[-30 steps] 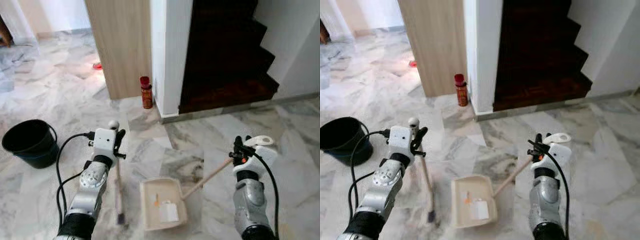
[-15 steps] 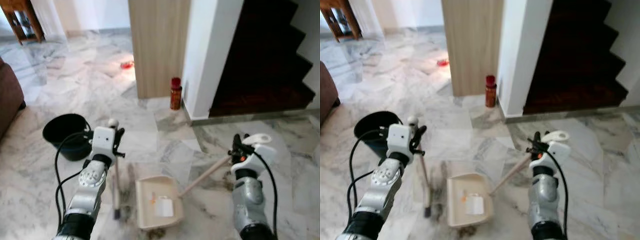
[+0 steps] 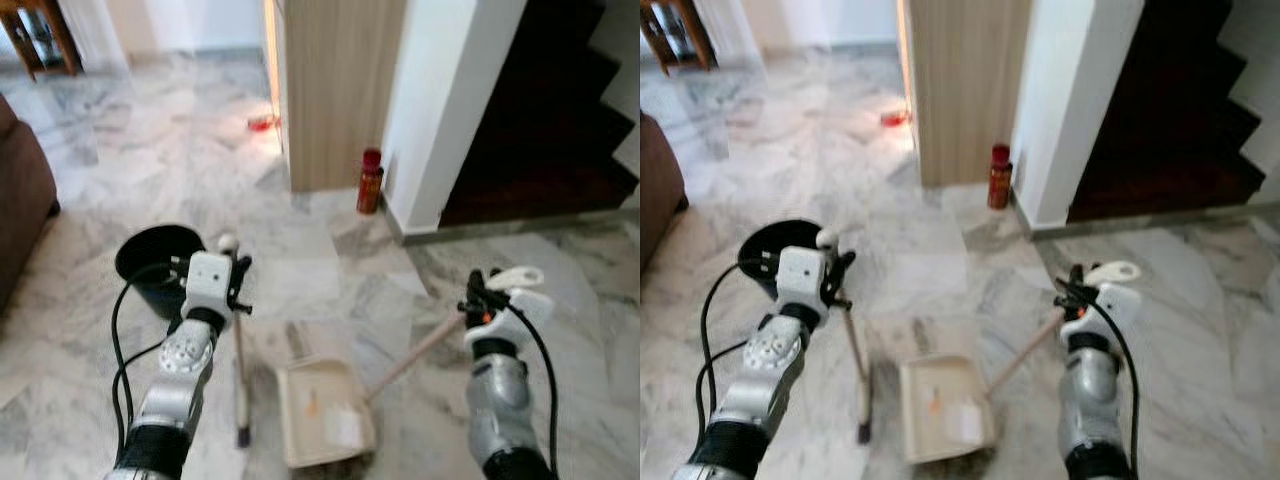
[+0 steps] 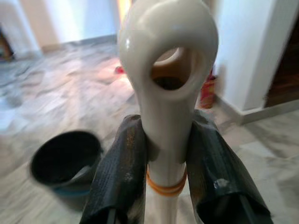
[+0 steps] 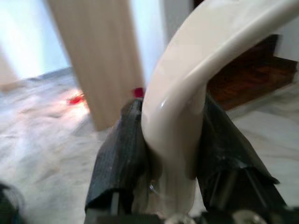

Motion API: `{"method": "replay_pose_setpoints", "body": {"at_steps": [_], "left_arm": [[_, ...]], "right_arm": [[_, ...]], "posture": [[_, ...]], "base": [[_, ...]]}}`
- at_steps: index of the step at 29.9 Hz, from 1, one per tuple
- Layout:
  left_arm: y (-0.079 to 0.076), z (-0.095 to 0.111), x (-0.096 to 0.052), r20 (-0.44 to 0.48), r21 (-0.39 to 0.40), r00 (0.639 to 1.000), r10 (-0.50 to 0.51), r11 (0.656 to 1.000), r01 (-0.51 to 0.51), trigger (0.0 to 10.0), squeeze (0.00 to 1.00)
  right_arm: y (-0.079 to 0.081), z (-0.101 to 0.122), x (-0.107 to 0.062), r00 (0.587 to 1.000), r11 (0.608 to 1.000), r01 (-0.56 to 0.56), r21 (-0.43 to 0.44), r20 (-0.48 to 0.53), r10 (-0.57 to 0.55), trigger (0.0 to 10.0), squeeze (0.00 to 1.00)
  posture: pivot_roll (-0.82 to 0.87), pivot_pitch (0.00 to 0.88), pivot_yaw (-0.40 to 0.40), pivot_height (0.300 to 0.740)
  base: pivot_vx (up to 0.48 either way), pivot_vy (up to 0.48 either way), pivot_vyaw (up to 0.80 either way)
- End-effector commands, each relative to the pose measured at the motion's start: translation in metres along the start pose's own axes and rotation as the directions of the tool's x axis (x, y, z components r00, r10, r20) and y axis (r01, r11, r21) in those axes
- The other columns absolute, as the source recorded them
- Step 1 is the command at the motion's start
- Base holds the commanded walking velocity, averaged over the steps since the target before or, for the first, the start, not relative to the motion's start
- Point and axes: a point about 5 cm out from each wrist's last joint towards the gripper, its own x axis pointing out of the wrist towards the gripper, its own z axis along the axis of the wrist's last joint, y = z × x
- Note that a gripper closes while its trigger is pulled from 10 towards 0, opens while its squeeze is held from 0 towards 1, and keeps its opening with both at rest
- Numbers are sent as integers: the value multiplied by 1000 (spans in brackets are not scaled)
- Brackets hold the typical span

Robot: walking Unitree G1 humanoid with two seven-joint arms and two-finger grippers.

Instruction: Sweep floor

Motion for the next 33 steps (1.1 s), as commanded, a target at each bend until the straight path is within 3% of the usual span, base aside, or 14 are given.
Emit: {"method": "replay_pose_setpoints", "body": {"at_steps": [1,33], "left_arm": [[-3,14,6,56,17,998,-9,1000,8,10000,0],[-4,15,6,57,25,998,-18,1000,17,10000,0]], "right_arm": [[2,9,4,999,999,3,35,44,-5,10000,0],[5,8,5,999,999,-2,34,40,1,10000,0]], "posture": [[-1,4,-5,740],[3,9,-7,740]], "base": [[0,420,0],[0,409,63]]}}
